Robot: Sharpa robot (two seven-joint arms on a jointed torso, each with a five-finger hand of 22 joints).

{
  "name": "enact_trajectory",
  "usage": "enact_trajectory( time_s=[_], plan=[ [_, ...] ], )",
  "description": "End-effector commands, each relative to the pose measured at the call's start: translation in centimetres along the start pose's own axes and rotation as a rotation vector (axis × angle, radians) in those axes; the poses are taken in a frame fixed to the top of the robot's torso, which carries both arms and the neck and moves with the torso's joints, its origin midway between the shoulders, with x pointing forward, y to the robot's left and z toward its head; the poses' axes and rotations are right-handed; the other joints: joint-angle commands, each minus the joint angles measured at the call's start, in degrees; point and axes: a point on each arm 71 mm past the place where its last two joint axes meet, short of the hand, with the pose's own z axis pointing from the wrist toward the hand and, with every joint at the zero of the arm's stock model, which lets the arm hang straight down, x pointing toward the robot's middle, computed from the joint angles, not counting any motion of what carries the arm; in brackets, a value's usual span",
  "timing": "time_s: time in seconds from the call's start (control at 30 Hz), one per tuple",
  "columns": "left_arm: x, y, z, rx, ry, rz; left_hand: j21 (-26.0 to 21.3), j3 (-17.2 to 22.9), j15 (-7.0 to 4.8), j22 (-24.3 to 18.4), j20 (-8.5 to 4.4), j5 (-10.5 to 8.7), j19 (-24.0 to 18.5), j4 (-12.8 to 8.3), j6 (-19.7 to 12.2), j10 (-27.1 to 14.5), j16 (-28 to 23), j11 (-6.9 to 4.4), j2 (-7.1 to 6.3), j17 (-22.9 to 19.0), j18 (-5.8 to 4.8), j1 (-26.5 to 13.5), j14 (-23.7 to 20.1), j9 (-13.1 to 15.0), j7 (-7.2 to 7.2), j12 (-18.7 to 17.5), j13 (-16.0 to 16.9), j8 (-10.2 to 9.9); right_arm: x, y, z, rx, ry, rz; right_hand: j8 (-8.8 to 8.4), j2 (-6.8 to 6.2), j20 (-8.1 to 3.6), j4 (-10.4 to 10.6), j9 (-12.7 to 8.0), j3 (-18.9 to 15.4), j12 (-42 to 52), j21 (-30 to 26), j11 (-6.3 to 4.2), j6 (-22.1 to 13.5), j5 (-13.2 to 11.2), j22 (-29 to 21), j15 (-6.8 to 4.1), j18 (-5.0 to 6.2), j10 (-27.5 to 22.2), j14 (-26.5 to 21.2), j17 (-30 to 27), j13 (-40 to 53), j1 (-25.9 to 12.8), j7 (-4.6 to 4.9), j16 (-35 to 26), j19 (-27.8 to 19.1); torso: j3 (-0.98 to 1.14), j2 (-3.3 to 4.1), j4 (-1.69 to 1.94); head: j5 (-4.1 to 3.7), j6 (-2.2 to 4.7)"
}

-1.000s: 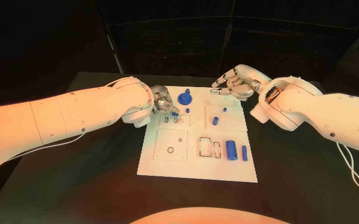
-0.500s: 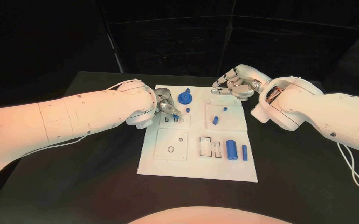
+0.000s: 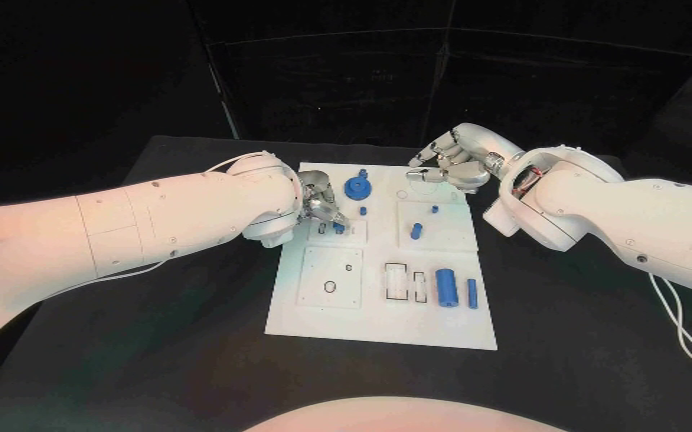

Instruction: Assemble the parts on the task board

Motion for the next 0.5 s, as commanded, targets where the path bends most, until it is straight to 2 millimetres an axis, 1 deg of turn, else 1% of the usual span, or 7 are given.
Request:
enact_trajectory(
  time_s=[0.03, 0.23, 0.33, 0.37, 0.4, 0.47, 0.5],
  plan=[
    [0.09, 0.03, 0.03, -0.003, 0.019, 0.023, 0.01, 9.52, -0.18, -0.02, -0.08, 0.66, 0.43, -8.94, -0.11, -0.14, 0.18, -0.17, -0.08, 15.09, -0.30, 0.19, 6.06, 0.11, -0.41, -0.32, -0.25, 0.38, -0.02, 0.17, 0.04, -0.010, 0.004, -0.003, 0.31, 0.02, -0.14, 0.10, -0.08, -0.38, -0.19, -0.36, -0.13, -0.39, 0.26, -0.04, -0.34, 0.36, -0.27, 3.53, 3.47, 0.03, 0.77, -0.19, -0.30, -0.36, 0.00, -0.04, 0.03, -0.06, 0.00],
    [0.09, 0.16, 0.05, -0.007, 0.026, 0.027, 0.00, 9.93, -0.21, 0.02, -0.11, 1.33, 0.45, -8.89, -0.17, -0.14, 0.18, -0.21, -0.36, 15.09, -0.31, -0.07, 6.06, 0.38, -0.45, -0.52, -0.53, 0.68, -0.02, 0.18, 0.05, -0.010, 0.004, -0.003, 0.31, 0.02, -0.14, 0.10, -0.08, -0.38, -0.19, -0.36, -0.13, -0.39, 0.26, -0.04, -0.34, 0.36, -0.27, 3.53, 3.47, 0.03, 0.77, -0.19, -0.30, -0.36, 0.01, 0.00, -0.01, -0.04, -0.06],
    [0.14, 0.16, 0.05, -0.008, 0.032, 0.030, -0.02, 10.19, -0.24, 0.03, -0.13, 1.90, 0.45, -8.84, -0.20, -0.34, 0.18, -0.25, -0.58, 15.09, -0.31, -0.29, 6.06, 0.60, -0.49, -1.08, -1.23, 0.93, -0.01, 0.19, 0.06, -0.010, 0.004, -0.003, 0.31, 0.02, -0.14, 0.10, -0.08, -0.38, -0.19, -0.36, -0.13, -0.39, 0.26, -0.04, -0.34, 0.36, -0.27, 3.53, 3.47, 0.03, 0.77, -0.19, -0.30, -0.36, 0.00, -0.01, 0.01, 0.05, -0.04],
    [0.15, 0.16, 0.05, -0.008, 0.034, 0.031, -0.02, 10.32, -0.25, 0.04, -0.15, 2.47, 0.45, -8.79, -0.21, -0.41, 0.18, -0.28, -0.72, 15.09, -0.31, -0.44, 6.06, 0.74, -0.52, -1.33, -1.56, 1.09, 0.00, 0.20, 0.07, -0.010, 0.004, -0.003, 0.31, 0.02, -0.14, 0.10, -0.08, -0.38, -0.19, -0.36, -0.13, -0.39, 0.26, -0.04, -0.34, 0.36, -0.27, 3.53, 3.47, 0.03, 0.77, -0.19, -0.30, -0.36, -0.01, -0.01, 0.01, 0.05, -0.04],
    [0.16, 0.16, 0.04, -0.008, 0.035, 0.032, -0.01, 10.44, -0.28, 0.08, -0.18, 3.70, 0.47, -8.69, -0.23, -0.45, 0.18, -0.29, -0.93, 15.09, -0.32, -0.68, 6.06, 0.92, -0.56, -1.58, -1.90, 1.31, 0.00, 0.20, 0.07, -0.010, 0.005, -0.003, 0.31, 0.02, -0.14, 0.10, -0.08, -0.38, -0.19, -0.36, -0.13, -0.39, 0.26, -0.04, -0.34, 0.36, -0.27, 3.53, 3.47, 0.03, 0.77, -0.19, -0.30, -0.36, 0.00, 0.00, 0.03, 0.16, 0.00],
    [0.17, 0.17, 0.04, -0.008, 0.037, 0.033, -0.01, 10.58, -0.32, 0.13, -0.22, 5.05, 0.49, -8.57, -0.31, -0.51, 0.18, -0.36, -1.18, 15.09, -0.32, -0.95, 6.06, 1.21, -0.61, -1.93, -2.39, 1.62, 0.00, 0.20, 0.07, -0.011, 0.005, -0.003, 0.31, 0.02, -0.14, 0.10, -0.08, -0.38, -0.19, -0.36, -0.13, -0.39, 0.26, -0.04, -0.34, 0.36, -0.27, 3.53, 3.47, 0.03, 0.77, -0.19, -0.30, -0.36, 0.01, 0.00, 0.04, 0.14, -0.04],
    [0.18, 0.17, 0.04, -0.008, 0.038, 0.034, -0.02, 10.61, -0.33, 0.13, -0.23, 5.24, 0.49, -8.55, -0.33, -0.53, 0.18, -0.37, -1.22, 15.09, -0.32, -0.99, 6.06, 1.27, -0.62, -2.03, -2.53, 1.69, 0.00, 0.20, 0.07, -0.011, 0.005, -0.003, 0.31, 0.02, -0.14, 0.10, -0.08, -0.38, -0.19, -0.36, -0.13, -0.39, 0.26, -0.04, -0.34, 0.36, -0.27, 3.53, 3.47, 0.03, 0.77, -0.19, -0.30, -0.36, 0.00, 0.00, 0.04, 0.14, -0.04]
  ],
)
